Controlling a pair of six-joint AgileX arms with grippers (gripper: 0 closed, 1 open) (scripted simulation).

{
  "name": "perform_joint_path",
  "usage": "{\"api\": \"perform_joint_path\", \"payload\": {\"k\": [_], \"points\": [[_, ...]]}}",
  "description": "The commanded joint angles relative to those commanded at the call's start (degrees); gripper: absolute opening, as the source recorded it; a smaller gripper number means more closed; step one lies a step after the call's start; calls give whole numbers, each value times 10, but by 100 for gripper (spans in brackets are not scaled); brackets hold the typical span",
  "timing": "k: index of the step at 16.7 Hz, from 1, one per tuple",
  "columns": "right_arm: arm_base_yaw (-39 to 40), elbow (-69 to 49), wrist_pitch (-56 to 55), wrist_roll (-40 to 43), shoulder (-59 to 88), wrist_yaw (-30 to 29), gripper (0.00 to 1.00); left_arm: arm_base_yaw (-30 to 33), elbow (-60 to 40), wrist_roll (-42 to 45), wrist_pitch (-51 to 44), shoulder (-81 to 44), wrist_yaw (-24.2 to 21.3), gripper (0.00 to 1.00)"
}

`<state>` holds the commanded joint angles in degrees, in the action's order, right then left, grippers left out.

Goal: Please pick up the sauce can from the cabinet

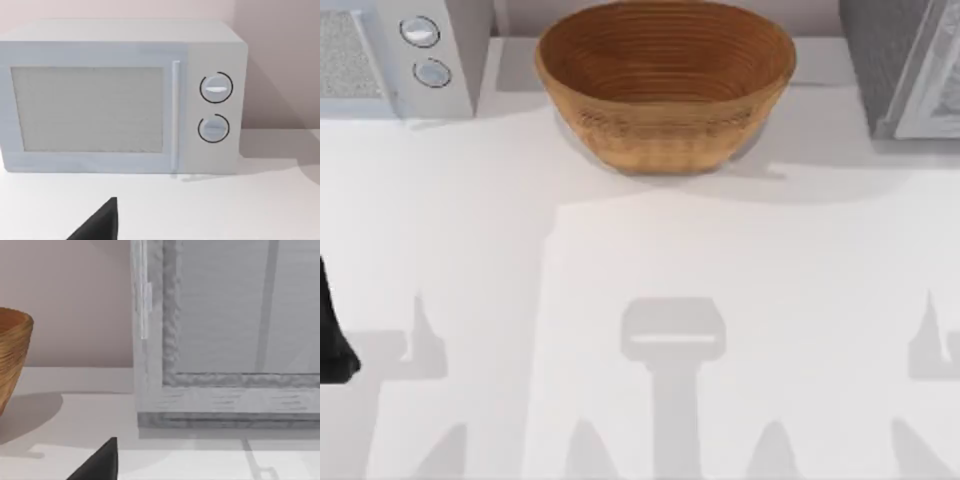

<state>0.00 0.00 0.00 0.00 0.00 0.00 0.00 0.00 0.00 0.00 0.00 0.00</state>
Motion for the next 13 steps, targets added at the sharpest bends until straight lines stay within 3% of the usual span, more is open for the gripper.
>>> {"api": "perform_joint_path", "payload": {"k": [6, 13], "points": [[9, -61, 14, -2, 53, -8, 100, 0, 0, 0, 0, 0, 0, 100], [41, -370, 91, -5, 296, -44, 100, 0, 0, 0, 0, 0, 0, 100]]}}
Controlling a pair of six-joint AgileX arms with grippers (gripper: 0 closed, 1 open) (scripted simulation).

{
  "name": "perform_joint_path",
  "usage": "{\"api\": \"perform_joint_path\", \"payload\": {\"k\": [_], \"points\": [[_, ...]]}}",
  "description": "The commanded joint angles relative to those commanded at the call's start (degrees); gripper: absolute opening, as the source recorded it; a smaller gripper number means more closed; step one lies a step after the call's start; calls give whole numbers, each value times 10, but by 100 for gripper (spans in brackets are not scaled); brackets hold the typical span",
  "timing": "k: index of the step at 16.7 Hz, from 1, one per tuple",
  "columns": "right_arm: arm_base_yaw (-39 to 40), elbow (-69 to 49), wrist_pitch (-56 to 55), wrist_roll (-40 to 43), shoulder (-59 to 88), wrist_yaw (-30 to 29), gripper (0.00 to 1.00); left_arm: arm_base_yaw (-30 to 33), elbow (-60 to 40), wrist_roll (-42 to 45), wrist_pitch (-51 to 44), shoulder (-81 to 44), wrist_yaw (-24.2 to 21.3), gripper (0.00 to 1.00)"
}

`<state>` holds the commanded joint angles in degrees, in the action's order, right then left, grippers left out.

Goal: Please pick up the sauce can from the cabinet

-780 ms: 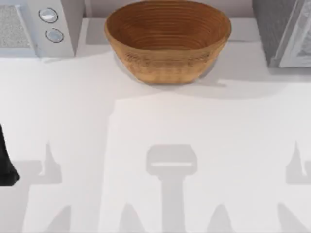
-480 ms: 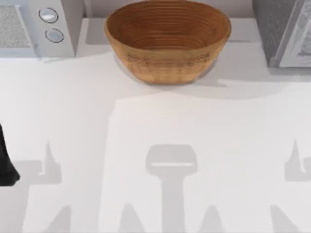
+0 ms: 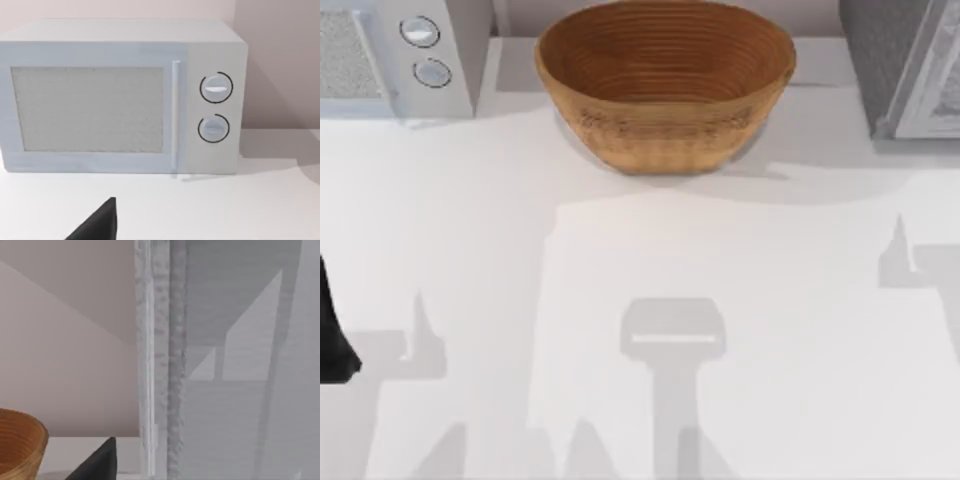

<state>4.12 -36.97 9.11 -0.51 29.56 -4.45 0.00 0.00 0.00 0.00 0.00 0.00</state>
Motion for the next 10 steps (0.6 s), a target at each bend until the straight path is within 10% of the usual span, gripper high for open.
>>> {"api": "perform_joint_path", "payload": {"k": [10], "points": [[52, -514, 124, -3, 381, -56, 100, 0, 0, 0, 0, 0, 0, 100]]}}
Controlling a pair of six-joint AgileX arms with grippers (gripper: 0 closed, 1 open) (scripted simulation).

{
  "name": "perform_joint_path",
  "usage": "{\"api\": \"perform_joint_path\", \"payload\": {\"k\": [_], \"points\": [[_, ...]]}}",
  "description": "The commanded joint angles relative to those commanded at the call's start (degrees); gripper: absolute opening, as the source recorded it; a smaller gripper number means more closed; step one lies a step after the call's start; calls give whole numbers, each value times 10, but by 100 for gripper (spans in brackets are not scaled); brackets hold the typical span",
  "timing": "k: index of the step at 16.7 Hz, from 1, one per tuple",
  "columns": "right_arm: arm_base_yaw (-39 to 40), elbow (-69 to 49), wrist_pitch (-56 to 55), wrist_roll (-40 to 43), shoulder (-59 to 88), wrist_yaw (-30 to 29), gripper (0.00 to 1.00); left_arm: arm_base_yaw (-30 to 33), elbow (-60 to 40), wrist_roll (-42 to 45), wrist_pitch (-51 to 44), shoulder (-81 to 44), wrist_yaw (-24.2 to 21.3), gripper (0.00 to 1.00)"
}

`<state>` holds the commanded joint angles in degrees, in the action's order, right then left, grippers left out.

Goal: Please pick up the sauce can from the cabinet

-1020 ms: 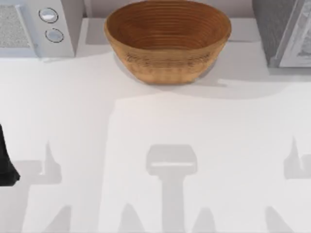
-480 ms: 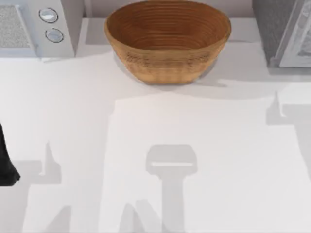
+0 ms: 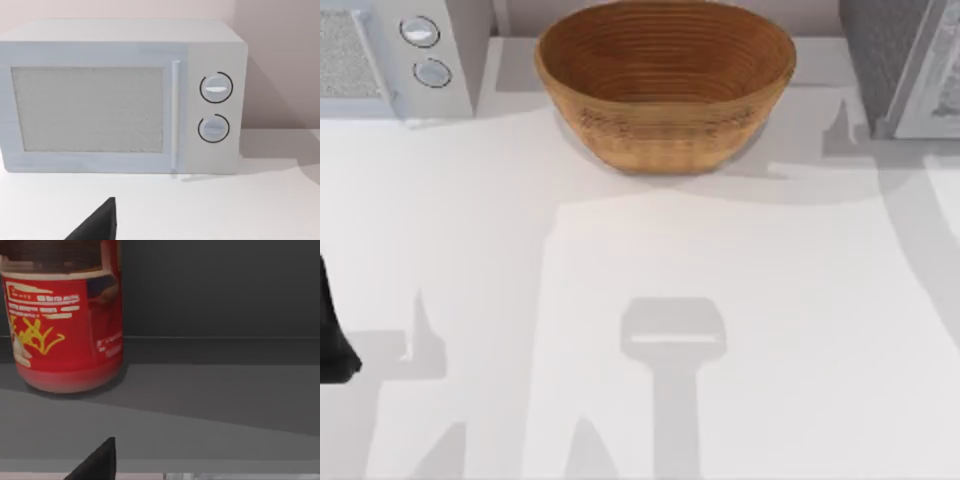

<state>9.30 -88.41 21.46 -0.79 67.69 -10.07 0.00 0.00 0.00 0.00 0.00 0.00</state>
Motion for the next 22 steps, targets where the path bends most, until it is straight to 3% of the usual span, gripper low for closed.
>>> {"api": "perform_joint_path", "payload": {"k": [4, 11, 19, 22], "points": [[11, -100, 22, -1, 73, -10, 100, 0, 0, 0, 0, 0, 0, 100], [11, -114, 23, -1, 83, -13, 100, 0, 0, 0, 0, 0, 0, 100], [117, -243, 8, -5, 234, -126, 100, 0, 0, 0, 0, 0, 0, 100], [129, -255, 6, -6, 247, -137, 100, 0, 0, 0, 0, 0, 0, 100]]}}
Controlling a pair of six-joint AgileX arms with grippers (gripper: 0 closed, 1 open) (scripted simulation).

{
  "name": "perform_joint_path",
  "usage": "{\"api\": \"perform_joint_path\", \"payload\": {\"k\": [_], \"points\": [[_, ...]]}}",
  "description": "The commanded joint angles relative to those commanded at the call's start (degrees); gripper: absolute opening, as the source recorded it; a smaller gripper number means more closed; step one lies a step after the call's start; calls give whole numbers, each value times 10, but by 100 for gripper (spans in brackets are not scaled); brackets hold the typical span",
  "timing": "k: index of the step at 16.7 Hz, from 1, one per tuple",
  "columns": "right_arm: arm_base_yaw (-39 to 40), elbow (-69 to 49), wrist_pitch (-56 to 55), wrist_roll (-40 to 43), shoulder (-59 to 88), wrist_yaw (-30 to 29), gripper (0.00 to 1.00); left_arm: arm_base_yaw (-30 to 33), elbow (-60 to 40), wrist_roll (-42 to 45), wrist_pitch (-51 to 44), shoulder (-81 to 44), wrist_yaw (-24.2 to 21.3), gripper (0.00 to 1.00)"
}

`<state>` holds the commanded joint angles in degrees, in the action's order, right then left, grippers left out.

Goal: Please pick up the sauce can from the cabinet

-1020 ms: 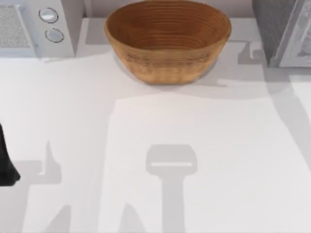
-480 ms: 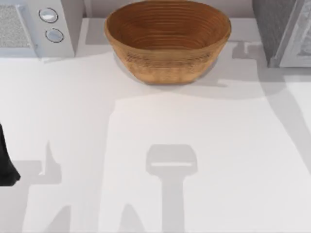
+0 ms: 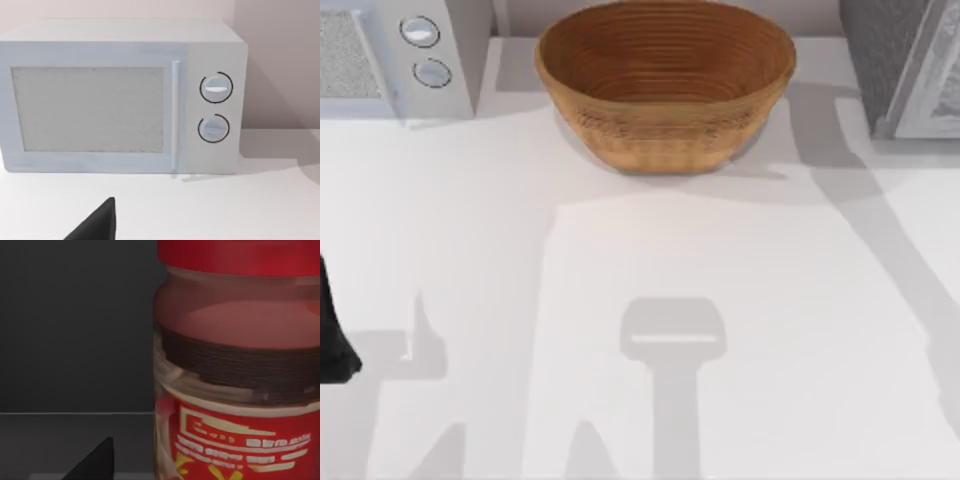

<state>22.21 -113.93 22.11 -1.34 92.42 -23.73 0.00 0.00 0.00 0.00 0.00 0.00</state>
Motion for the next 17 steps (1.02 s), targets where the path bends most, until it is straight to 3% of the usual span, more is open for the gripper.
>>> {"api": "perform_joint_path", "payload": {"k": [17], "points": [[-38, -168, 28, 1, 139, 36, 100, 0, 0, 0, 0, 0, 0, 100]]}}
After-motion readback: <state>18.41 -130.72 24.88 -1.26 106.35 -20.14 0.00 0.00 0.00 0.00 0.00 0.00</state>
